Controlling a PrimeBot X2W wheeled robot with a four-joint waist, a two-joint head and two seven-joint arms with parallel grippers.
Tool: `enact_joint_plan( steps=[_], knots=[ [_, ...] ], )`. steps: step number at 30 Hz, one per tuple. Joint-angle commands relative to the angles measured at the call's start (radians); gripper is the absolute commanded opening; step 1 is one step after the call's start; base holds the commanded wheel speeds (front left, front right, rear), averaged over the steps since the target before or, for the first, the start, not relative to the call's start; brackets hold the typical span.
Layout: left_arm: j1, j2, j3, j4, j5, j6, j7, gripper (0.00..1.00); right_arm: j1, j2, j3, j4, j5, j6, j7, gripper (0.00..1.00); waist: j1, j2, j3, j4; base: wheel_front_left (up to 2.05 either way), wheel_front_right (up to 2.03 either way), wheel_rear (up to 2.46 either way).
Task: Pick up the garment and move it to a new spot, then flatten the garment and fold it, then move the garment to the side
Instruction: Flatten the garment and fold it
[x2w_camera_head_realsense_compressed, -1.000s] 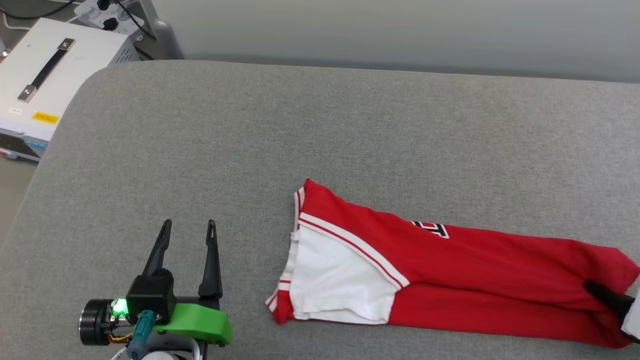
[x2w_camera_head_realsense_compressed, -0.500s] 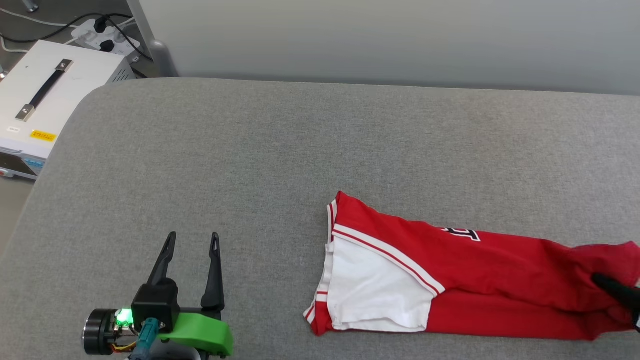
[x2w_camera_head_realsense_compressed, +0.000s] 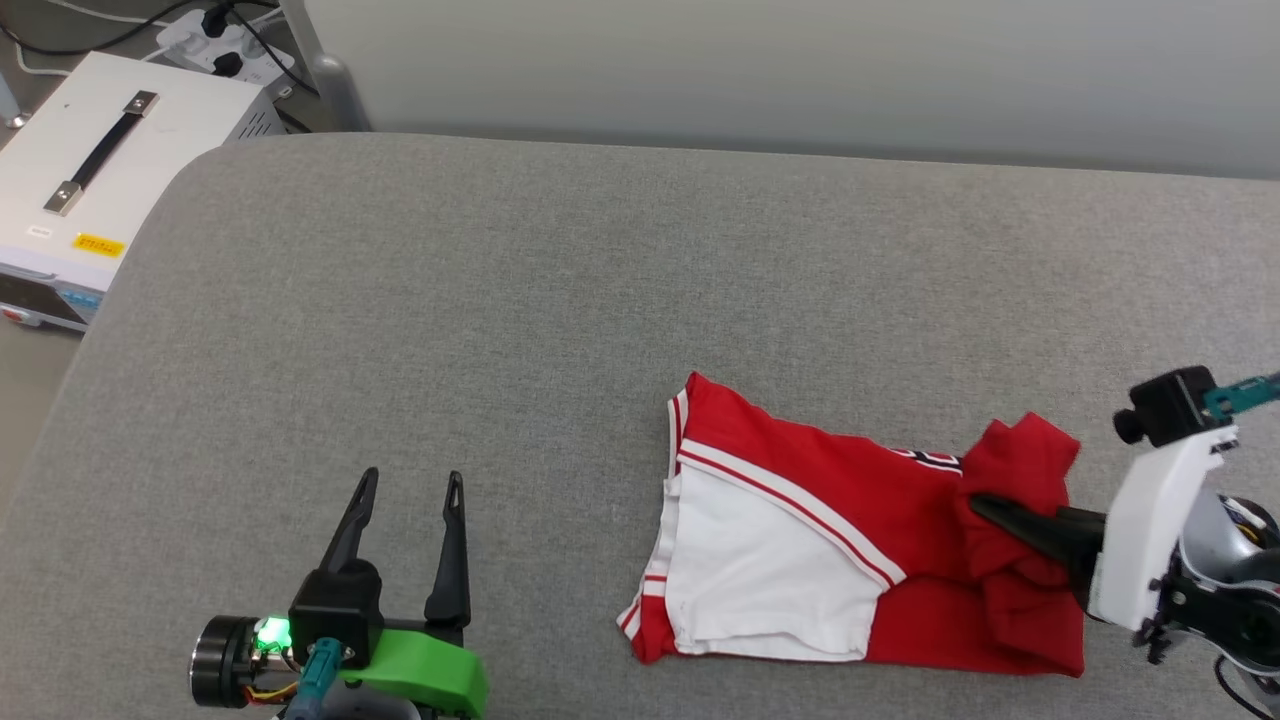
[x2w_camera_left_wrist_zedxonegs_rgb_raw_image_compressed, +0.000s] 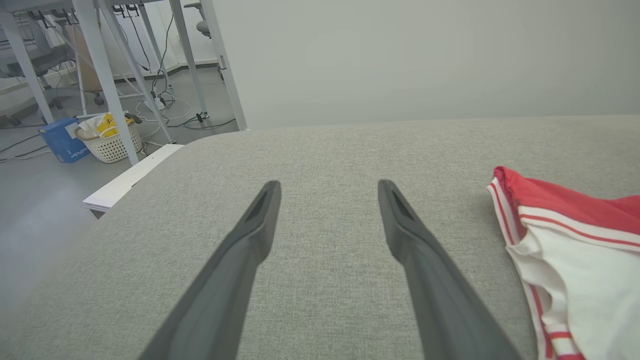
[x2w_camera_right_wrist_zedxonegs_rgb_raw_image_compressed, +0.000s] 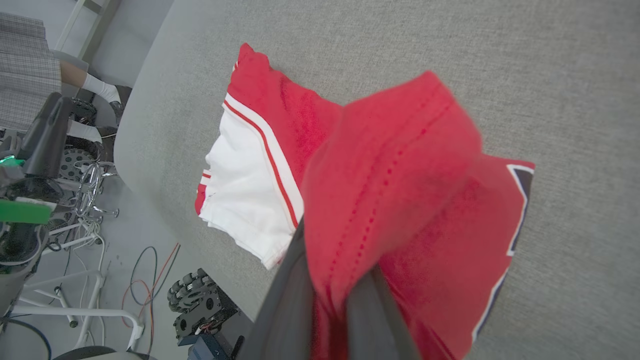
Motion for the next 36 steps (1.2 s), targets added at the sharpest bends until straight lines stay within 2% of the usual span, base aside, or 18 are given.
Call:
enact_joint_plan(
  steps=[1,5,6,12,18,22,24,25,31,36],
  knots=[
    [-0.017,-0.009,-0.003,0.0,0.009,-0.004,-0.006,1.0,-0.045,0.028,0.02,0.007,-0.026,-0.001,0.016,0.0,0.0,0.0,0.015,0.008,0.0,0.0,0.0],
    [-0.036,-0.014,-0.014,0.003,0.01,-0.006,-0.006,1.0,-0.151,0.107,0.09,0.045,-0.086,-0.001,0.064,0.0,0.0,0.0,0.038,0.019,0.0,0.0,0.0],
    [-0.051,-0.017,-0.017,0.006,0.009,-0.007,-0.006,1.0,-0.226,0.165,0.145,0.083,-0.124,-0.001,0.086,0.0,0.0,0.0,0.053,0.027,0.0,0.0,0.0],
    [-0.073,-0.022,-0.024,0.01,0.008,-0.006,-0.006,1.0,-0.328,0.268,0.236,0.188,-0.161,-0.001,0.093,0.0,0.0,0.0,0.077,0.04,0.0,0.0,0.0],
    [-0.087,-0.026,-0.028,0.015,0.007,-0.003,-0.006,1.0,-0.363,0.321,0.32,0.336,-0.199,-0.001,0.08,0.0,0.0,0.0,0.09,0.048,0.0,0.0,0.0],
    [-0.088,-0.028,-0.029,0.017,0.006,0.0,-0.006,1.0,-0.366,0.336,0.362,0.388,-0.202,-0.001,0.036,0.0,0.0,0.0,0.09,0.049,0.0,0.0,0.0],
    [-0.085,-0.028,-0.025,0.018,0.006,0.002,-0.006,1.0,-0.373,0.331,0.376,0.379,-0.204,-0.001,-0.009,0.73,0.0,0.0,0.084,0.044,0.0,0.0,0.0],
    [-0.083,-0.028,-0.023,0.019,0.005,0.002,-0.006,1.0,-0.376,0.327,0.379,0.373,-0.203,-0.001,-0.032,1.0,0.0,0.0,0.079,0.041,0.0,0.0,0.0],
    [-0.064,-0.025,-0.006,0.027,0.006,-0.002,-0.006,1.0,-0.37,0.259,0.383,0.268,-0.204,-0.001,-0.204,1.0,0.0,0.0,0.034,0.018,0.0,0.0,0.0],
    [-0.044,-0.019,0.011,0.023,0.005,-0.004,-0.006,1.0,-0.338,0.19,0.298,0.211,-0.256,-0.001,-0.397,1.0,0.0,0.0,-0.004,-0.012,0.0,0.0,0.0]
  ],
)
